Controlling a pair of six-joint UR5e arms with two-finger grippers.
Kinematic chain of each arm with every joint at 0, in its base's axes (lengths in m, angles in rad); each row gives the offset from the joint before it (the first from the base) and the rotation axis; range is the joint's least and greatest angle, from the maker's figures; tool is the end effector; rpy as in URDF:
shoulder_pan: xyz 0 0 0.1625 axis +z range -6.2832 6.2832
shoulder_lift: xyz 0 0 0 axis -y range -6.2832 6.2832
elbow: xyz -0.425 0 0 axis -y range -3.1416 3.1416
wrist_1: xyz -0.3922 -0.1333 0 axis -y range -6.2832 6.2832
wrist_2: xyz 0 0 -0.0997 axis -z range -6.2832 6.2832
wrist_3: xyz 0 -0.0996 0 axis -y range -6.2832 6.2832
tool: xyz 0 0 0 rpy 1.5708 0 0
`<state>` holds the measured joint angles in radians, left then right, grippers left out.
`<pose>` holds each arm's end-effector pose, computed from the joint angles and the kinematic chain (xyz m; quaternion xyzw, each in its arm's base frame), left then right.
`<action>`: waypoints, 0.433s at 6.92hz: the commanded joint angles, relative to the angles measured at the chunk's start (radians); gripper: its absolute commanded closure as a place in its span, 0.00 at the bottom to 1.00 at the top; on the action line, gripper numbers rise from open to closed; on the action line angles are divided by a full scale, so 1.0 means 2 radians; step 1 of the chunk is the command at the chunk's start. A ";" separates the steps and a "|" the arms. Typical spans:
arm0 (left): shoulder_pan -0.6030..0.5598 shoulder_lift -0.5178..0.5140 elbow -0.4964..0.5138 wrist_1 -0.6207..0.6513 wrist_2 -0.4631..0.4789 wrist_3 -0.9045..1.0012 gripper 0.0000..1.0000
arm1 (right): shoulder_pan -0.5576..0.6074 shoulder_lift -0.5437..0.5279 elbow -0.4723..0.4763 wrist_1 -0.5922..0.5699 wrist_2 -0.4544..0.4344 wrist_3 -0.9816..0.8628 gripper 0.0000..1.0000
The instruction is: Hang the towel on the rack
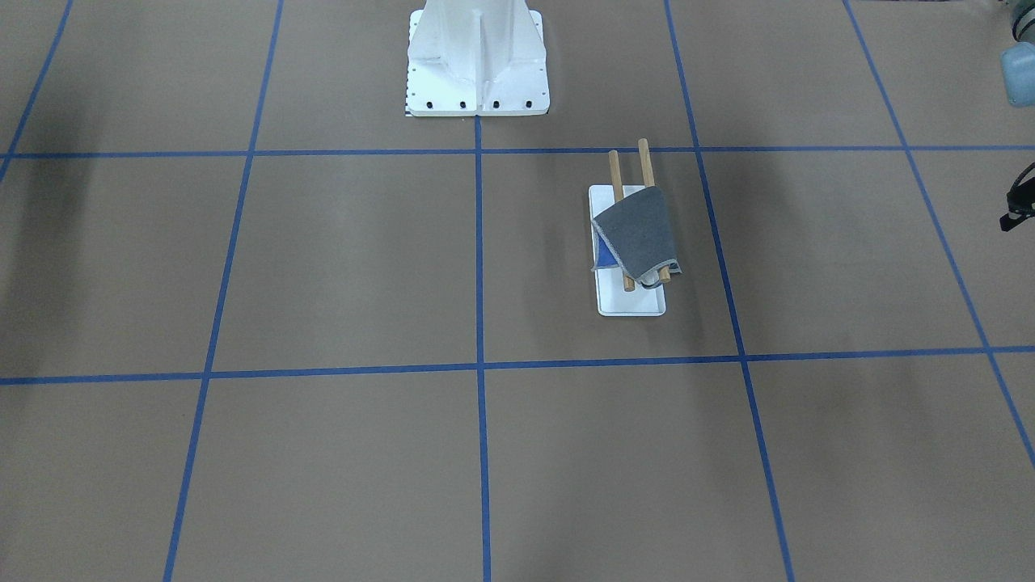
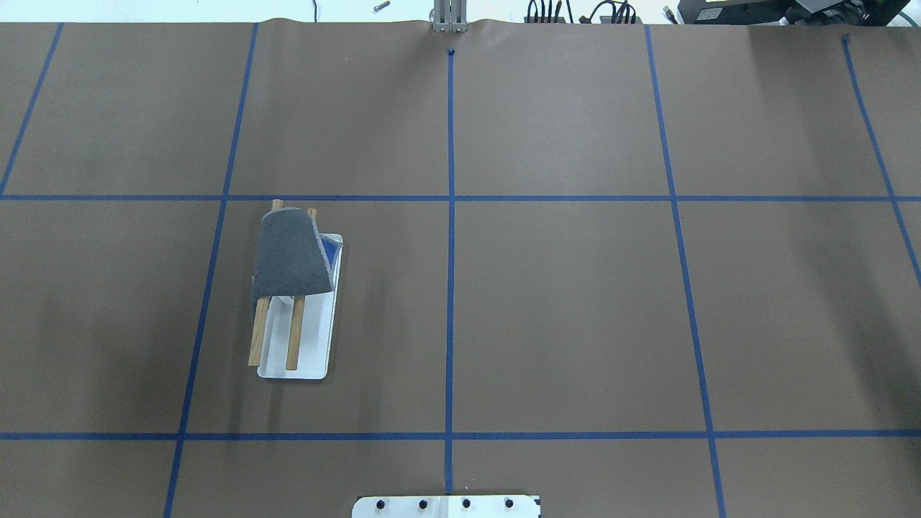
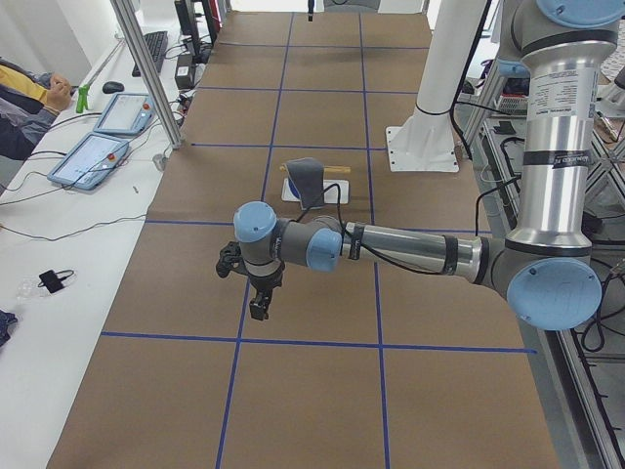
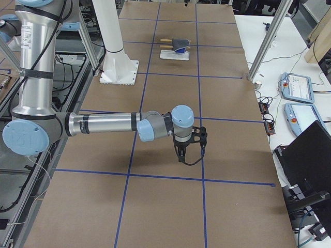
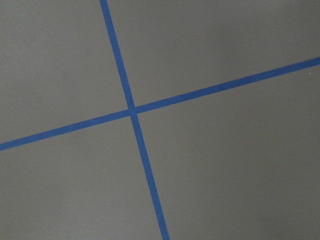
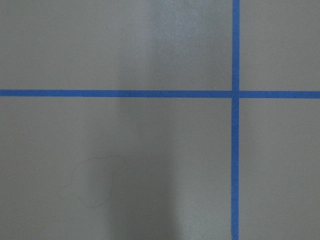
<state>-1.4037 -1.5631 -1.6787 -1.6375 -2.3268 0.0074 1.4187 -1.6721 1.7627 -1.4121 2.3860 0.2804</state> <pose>0.0186 -0.5012 0.6031 0.0479 0.3728 0.1114 0.9200 -0.0098 -0.4650 0.5914 0.0271 -0.4087 0.0092 0.9122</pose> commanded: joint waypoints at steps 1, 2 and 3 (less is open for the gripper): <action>0.000 -0.011 0.009 0.000 -0.039 -0.043 0.02 | -0.017 0.026 0.014 -0.068 0.000 -0.001 0.00; 0.000 -0.015 0.011 -0.001 -0.039 -0.046 0.02 | -0.024 0.039 0.018 -0.094 0.002 -0.003 0.00; 0.000 -0.013 0.006 -0.003 -0.041 -0.047 0.02 | -0.043 0.039 0.040 -0.113 0.003 -0.004 0.00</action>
<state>-1.4036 -1.5884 -1.6613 -1.6394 -2.4007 -0.0753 1.3694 -1.6054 1.8045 -1.5823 2.3890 0.2753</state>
